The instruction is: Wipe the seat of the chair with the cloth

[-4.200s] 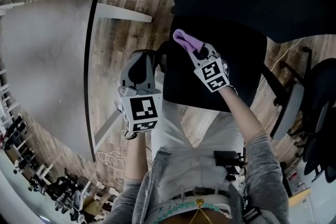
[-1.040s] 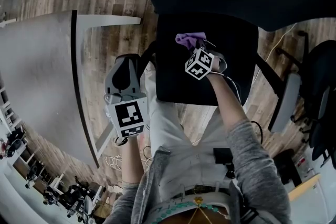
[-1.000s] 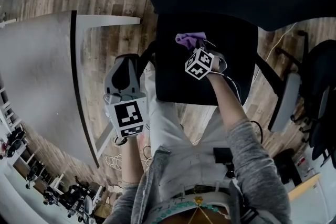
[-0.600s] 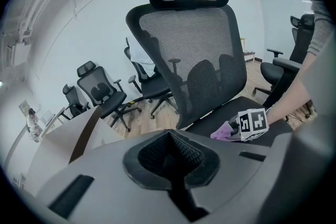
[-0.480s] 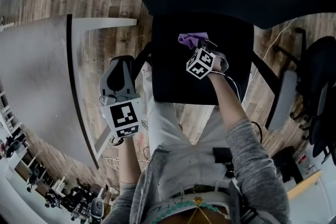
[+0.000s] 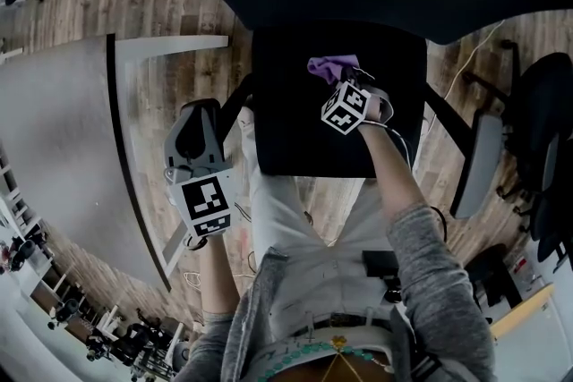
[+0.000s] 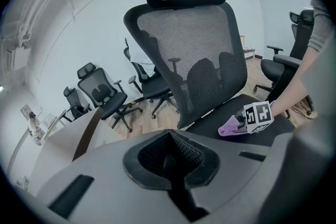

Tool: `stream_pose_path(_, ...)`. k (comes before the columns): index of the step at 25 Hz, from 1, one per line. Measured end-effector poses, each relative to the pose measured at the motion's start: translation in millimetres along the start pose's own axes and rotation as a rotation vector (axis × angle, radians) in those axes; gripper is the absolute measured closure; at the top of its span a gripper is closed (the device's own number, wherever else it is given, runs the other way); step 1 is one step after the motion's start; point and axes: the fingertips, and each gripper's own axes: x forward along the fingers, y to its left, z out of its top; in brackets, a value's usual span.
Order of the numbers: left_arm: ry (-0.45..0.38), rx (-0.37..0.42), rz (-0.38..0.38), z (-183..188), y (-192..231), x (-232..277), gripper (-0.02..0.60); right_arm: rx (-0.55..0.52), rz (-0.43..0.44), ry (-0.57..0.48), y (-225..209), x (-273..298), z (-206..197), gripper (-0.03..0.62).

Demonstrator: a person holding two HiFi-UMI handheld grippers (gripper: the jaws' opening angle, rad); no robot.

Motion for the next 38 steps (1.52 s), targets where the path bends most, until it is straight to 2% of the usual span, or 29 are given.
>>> stream_pose_path(38,0.010,0.041,0.014,2.4,0.1,3.9,0.580,0.047,-0.092,0.102,-36.3,-28.1,-82.1,0.546)
